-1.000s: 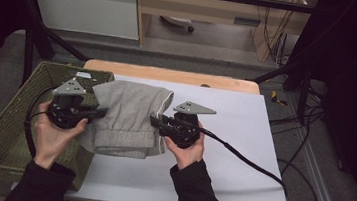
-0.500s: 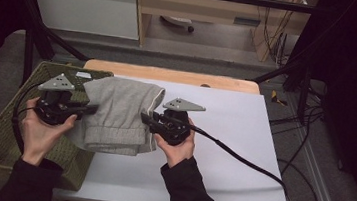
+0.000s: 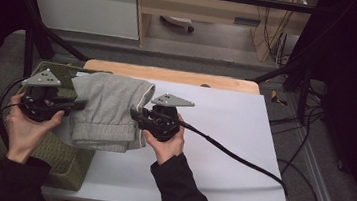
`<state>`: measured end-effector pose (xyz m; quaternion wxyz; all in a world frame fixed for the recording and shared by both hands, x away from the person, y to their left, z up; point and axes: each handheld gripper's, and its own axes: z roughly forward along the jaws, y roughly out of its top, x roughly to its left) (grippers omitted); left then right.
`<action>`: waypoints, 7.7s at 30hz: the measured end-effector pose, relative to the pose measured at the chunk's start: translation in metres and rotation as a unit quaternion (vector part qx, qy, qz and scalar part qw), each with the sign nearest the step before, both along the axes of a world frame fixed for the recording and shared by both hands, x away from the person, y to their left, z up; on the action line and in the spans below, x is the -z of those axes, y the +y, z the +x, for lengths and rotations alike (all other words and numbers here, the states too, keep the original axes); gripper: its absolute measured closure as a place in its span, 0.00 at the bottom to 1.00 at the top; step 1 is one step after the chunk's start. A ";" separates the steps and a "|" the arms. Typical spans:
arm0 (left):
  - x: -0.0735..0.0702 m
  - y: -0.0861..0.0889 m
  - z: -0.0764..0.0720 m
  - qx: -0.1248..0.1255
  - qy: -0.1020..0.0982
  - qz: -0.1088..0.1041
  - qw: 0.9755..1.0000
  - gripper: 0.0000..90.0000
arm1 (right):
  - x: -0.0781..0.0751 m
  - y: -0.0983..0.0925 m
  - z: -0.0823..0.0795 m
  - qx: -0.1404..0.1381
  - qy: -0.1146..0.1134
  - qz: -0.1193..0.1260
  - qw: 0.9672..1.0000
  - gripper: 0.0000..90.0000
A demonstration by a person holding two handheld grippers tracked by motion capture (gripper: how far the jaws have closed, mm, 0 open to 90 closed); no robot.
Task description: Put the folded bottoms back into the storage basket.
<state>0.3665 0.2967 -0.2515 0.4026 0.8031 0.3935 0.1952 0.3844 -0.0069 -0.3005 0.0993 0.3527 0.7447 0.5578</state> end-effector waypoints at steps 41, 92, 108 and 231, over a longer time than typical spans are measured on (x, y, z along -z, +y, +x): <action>-0.013 0.058 -0.001 -0.048 -0.005 0.005 0.999 0.89 | -0.013 0.064 0.008 -0.019 -0.008 -0.005 1.000 0.82; 0.004 0.138 -0.003 -0.130 0.003 0.010 0.991 0.90 | -0.003 0.159 0.009 -0.053 -0.021 -0.027 0.998 0.82; 0.025 0.150 -0.001 -0.143 0.018 0.010 0.990 0.90 | 0.017 0.175 0.012 -0.064 -0.008 -0.034 0.997 0.81; 0.100 -0.013 -0.009 0.011 0.026 0.012 1.000 0.02 | 0.091 -0.196 -0.004 0.049 0.044 -0.119 0.991 0.01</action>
